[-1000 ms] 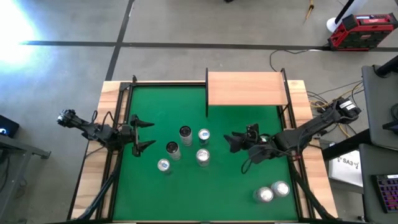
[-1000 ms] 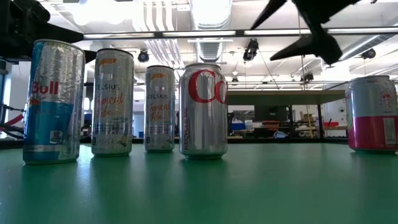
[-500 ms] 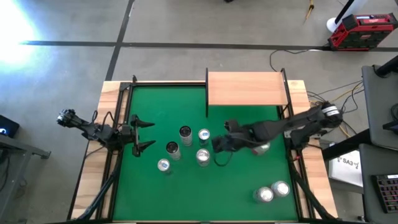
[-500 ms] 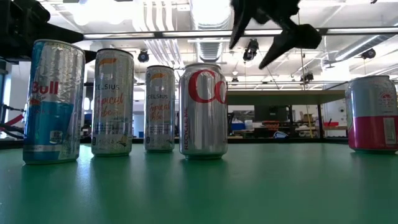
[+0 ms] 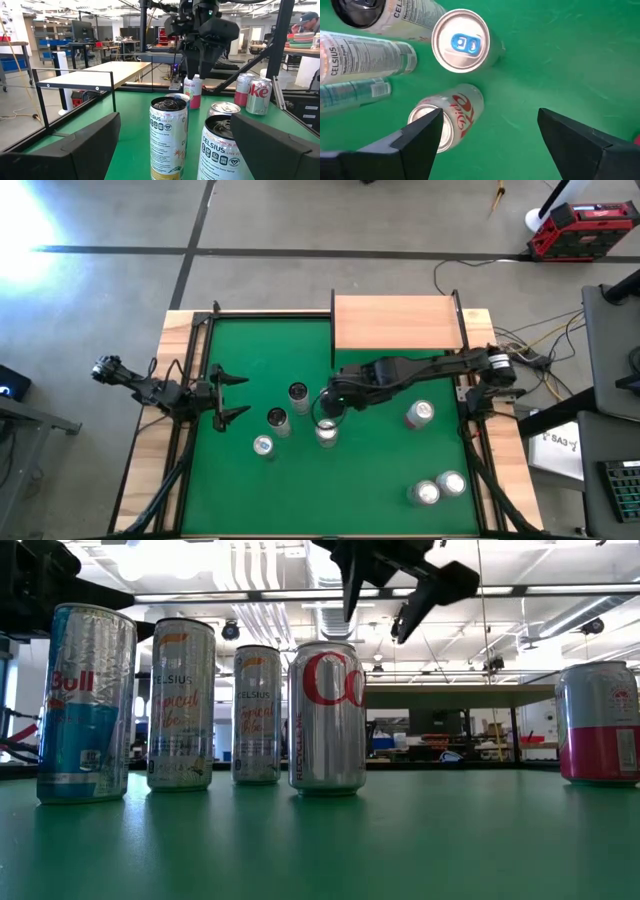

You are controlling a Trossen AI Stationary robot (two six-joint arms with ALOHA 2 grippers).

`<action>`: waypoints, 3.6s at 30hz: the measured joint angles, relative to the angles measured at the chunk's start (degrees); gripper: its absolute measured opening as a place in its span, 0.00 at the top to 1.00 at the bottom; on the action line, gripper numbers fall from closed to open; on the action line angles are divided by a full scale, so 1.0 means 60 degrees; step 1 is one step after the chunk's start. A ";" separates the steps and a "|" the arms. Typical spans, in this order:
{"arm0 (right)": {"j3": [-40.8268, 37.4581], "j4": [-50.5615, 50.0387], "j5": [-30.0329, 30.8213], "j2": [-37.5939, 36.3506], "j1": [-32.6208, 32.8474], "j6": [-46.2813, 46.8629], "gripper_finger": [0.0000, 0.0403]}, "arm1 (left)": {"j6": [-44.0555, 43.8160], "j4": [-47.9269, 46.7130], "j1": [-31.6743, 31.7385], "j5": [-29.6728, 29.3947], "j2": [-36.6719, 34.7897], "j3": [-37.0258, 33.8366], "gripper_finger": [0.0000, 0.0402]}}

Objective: Place canned beverage on shelf
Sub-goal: Put the top blue soda can on the shelf

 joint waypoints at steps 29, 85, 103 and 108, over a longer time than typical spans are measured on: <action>0.3599 -0.2221 -0.0080 0.2714 -0.0248 -0.1931 0.22 | 0.0000 0.0004 0.0000 -0.0002 0.0018 0.0000 0.10; 0.3261 -0.1297 0.0047 0.3340 -0.0882 -0.4249 0.22 | 0.0000 0.0006 0.0000 0.0000 0.0080 0.0000 0.10; 0.3130 -0.1136 0.0085 0.3339 -0.0882 -0.3878 0.41 | 0.0000 0.0007 0.0000 0.0002 0.0080 0.0000 0.10; 0.3132 -0.1431 0.0208 0.3336 -0.0900 -0.3172 0.43 | 0.0000 0.0007 0.0000 -0.0002 0.0080 0.0000 0.10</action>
